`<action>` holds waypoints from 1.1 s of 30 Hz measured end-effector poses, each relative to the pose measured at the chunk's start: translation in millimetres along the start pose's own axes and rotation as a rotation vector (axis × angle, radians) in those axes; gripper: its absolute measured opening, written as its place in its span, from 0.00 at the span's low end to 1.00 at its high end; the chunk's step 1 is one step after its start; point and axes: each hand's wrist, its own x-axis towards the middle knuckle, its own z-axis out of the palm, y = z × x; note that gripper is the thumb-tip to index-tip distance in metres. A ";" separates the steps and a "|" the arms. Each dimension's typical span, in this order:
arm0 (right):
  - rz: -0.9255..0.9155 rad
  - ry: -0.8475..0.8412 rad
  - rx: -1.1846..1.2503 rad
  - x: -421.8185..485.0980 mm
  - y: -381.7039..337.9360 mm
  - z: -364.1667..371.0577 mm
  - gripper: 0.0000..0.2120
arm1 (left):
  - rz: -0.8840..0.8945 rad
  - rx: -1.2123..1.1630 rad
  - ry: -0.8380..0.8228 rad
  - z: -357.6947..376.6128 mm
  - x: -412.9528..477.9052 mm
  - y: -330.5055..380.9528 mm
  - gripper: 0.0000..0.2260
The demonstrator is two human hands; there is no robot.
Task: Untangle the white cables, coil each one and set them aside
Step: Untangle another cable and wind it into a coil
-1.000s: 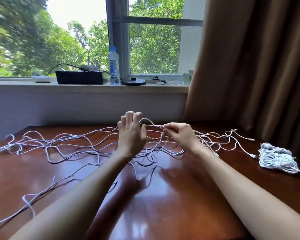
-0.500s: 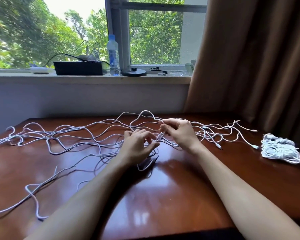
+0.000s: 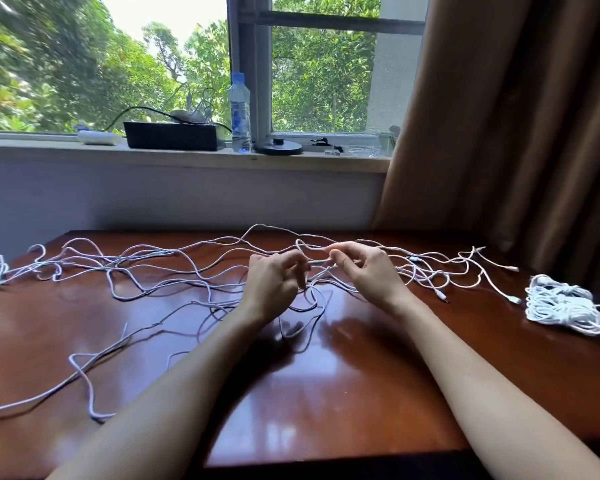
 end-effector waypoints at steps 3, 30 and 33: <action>-0.089 -0.009 -0.182 0.6 4.6 0.2 0.05 | -0.142 -0.233 0.031 -2.6 2.4 2.7 0.06; -0.113 -0.033 -0.167 -3.4 -3.6 5.4 0.14 | -0.621 -0.979 -0.020 -15.1 9.8 18.2 0.13; -0.090 -0.015 -0.114 -3.7 -5.2 1.8 0.07 | -0.701 -1.123 0.005 -19.0 12.8 14.0 0.13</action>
